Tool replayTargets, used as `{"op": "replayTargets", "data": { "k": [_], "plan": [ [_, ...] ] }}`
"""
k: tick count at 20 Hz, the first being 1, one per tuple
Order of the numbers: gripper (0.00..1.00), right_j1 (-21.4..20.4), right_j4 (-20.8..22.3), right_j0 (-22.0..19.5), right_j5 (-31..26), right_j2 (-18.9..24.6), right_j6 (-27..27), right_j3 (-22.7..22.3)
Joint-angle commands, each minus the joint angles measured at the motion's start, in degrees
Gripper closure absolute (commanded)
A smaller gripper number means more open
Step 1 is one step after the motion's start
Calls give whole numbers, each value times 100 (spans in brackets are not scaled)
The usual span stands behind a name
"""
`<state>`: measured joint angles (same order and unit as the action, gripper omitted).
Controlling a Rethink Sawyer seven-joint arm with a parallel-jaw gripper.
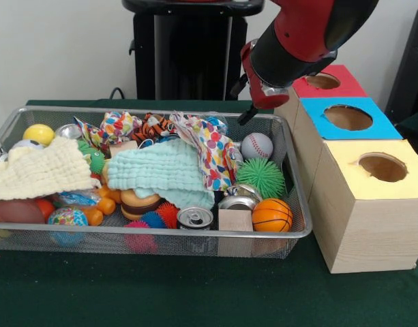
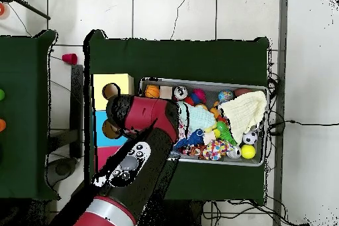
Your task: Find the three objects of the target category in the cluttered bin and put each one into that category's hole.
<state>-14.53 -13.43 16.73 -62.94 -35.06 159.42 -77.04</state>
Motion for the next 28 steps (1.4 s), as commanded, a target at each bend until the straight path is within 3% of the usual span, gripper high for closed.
{"op": "replayTargets", "data": {
  "k": [1, 9, 14, 28],
  "plan": [
    [0, 421, 158, -6, 330, 630, 530, -160],
    [0, 810, 168, 98, 399, 585, 735, -204],
    [0, 1012, 249, 193, 111, 424, 788, -65],
    [0, 988, 337, 177, 370, 240, 721, -227]
  ]
}}
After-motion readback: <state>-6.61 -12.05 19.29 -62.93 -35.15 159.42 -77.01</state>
